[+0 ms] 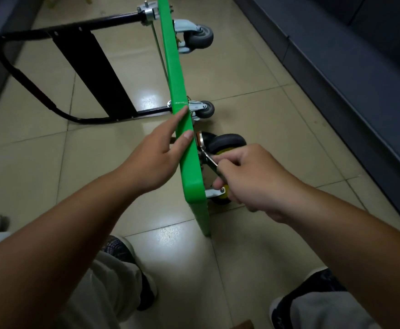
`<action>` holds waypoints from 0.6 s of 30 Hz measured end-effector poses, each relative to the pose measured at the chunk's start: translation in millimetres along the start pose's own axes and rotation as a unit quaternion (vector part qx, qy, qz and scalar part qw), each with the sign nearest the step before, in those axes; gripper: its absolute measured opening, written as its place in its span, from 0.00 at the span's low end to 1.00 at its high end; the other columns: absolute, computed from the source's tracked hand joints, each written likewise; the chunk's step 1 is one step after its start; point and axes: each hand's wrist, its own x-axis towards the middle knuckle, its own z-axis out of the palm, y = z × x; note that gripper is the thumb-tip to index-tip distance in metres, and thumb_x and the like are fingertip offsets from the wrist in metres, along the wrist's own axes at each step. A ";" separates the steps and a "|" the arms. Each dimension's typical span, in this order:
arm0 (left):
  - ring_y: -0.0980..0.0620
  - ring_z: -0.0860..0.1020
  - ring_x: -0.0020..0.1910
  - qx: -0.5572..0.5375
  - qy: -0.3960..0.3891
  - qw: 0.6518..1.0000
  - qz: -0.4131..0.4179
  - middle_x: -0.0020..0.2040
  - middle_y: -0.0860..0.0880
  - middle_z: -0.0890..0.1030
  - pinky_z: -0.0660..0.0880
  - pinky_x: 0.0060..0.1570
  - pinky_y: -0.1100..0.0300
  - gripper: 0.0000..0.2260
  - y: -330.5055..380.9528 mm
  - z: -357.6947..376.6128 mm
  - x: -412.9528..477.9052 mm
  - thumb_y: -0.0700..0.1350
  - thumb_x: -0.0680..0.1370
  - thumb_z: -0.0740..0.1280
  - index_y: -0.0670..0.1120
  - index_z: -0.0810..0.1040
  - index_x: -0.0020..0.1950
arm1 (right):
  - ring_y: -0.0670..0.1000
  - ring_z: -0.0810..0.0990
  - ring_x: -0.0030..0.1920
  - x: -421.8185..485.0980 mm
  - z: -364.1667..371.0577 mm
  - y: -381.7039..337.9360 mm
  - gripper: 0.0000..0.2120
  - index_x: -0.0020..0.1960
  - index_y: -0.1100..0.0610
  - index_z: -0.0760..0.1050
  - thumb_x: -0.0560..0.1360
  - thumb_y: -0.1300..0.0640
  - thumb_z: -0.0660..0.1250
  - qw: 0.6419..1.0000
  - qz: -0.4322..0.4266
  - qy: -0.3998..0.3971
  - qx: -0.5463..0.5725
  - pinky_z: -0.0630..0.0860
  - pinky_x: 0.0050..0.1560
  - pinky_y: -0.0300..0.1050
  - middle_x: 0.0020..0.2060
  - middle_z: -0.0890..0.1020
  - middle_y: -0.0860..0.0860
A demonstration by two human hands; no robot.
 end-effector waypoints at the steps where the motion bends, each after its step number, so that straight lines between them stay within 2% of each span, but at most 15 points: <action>1: 0.52 0.74 0.69 0.011 0.009 1.000 0.011 0.78 0.54 0.67 0.74 0.67 0.46 0.26 -2.0 2.2 0.8 0.59 0.84 0.55 0.60 0.55 0.82 | 0.47 0.73 0.24 0.9 1.5 0.2 0.12 0.54 0.52 0.83 0.80 0.58 0.61 1.000 0.002 -0.004 0.015 0.63 0.20 0.34 0.35 0.85 0.52; 3: 0.49 0.71 0.72 0.063 0.028 0.997 0.028 0.79 0.51 0.67 0.71 0.69 0.47 0.26 -4.5 7.0 2.7 0.58 0.84 0.53 0.58 0.54 0.83 | 0.49 0.73 0.24 -0.1 5.2 0.0 0.13 0.56 0.49 0.82 0.80 0.60 0.61 0.999 0.013 -0.006 0.052 0.64 0.20 0.36 0.34 0.84 0.51; 6: 0.44 0.69 0.74 0.110 0.044 0.992 0.040 0.79 0.46 0.67 0.70 0.66 0.47 0.24 -2.7 11.0 4.9 0.53 0.87 0.51 0.55 0.51 0.83 | 0.47 0.72 0.23 -3.3 12.7 3.3 0.13 0.50 0.50 0.82 0.81 0.62 0.61 0.995 0.020 -0.012 0.094 0.68 0.24 0.38 0.33 0.81 0.53; 11: 0.42 0.71 0.71 0.144 0.042 0.988 0.033 0.78 0.43 0.67 0.69 0.59 0.51 0.24 -4.1 10.6 5.8 0.53 0.87 0.50 0.56 0.50 0.83 | 0.47 0.74 0.24 -7.3 21.0 12.0 0.13 0.64 0.58 0.79 0.84 0.59 0.60 0.995 -0.004 -0.043 0.091 0.70 0.25 0.36 0.32 0.78 0.48; 16: 0.42 0.71 0.71 0.136 0.040 0.989 0.030 0.79 0.44 0.66 0.70 0.62 0.50 0.25 -3.5 11.2 6.0 0.54 0.87 0.50 0.57 0.49 0.83 | 0.51 0.75 0.24 -5.5 23.5 19.6 0.12 0.58 0.58 0.80 0.84 0.60 0.58 0.995 -0.049 -0.048 0.070 0.69 0.25 0.38 0.29 0.76 0.51; 18: 0.42 0.71 0.71 0.127 0.041 0.991 0.032 0.79 0.45 0.66 0.69 0.63 0.50 0.24 -4.4 10.8 5.5 0.53 0.87 0.50 0.56 0.49 0.83 | 0.42 0.75 0.24 -4.9 31.5 32.3 0.14 0.62 0.51 0.80 0.84 0.59 0.58 0.996 -0.079 -0.028 0.039 0.70 0.27 0.36 0.27 0.77 0.43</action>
